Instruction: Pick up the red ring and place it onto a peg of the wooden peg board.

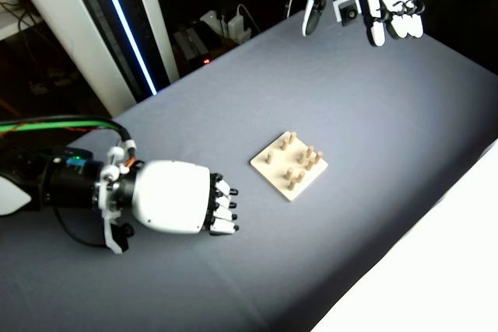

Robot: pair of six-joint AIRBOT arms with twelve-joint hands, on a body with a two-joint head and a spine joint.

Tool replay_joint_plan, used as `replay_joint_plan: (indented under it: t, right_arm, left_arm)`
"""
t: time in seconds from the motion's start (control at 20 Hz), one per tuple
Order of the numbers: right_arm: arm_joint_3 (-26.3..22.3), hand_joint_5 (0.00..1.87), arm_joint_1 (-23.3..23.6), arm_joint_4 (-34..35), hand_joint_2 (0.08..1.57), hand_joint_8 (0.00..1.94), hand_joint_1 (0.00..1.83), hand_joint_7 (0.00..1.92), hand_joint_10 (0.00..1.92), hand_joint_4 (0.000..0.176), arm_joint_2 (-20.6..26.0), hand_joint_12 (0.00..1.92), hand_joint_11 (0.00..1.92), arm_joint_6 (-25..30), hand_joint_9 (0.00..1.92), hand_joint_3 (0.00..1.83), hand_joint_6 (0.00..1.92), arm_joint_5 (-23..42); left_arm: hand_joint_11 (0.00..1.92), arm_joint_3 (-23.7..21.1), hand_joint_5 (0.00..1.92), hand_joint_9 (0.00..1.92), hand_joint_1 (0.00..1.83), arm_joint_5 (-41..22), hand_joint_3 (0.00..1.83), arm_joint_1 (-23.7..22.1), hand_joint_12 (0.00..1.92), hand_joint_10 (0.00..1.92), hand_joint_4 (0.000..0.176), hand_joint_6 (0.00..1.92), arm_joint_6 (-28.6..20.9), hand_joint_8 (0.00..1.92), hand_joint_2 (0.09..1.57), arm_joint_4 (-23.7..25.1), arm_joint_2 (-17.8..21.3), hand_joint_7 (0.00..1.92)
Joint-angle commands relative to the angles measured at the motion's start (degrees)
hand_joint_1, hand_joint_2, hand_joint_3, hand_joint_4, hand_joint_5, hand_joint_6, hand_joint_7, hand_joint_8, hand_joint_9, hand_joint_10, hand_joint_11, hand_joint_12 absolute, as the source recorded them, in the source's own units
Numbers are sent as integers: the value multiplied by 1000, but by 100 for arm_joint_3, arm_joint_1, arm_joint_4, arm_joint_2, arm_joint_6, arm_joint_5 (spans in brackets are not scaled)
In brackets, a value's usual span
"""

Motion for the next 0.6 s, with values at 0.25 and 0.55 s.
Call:
replay_joint_plan:
  t: [0.25, 0.55]
  right_arm:
    - [-114, 993, 246, 22, 1121, 1136, 1271, 984, 1235, 0, 18, 1638, 599, -145, 808, 0, 791, 562]
    - [-224, 937, 739, 68, 1160, 1358, 1231, 886, 1302, 0, -6, 1605, 565, -255, 719, 0, 886, 1088]
  left_arm:
    - [0, 5, 426, 110, 513, -750, 0, 50, 280, 1, 0, 1, -46, 1, 903, -27, -4, 195]
    - [0, -72, 182, 152, 550, -975, 0, 240, 643, 3, 0, 0, -43, 2, 896, -228, 69, 167]
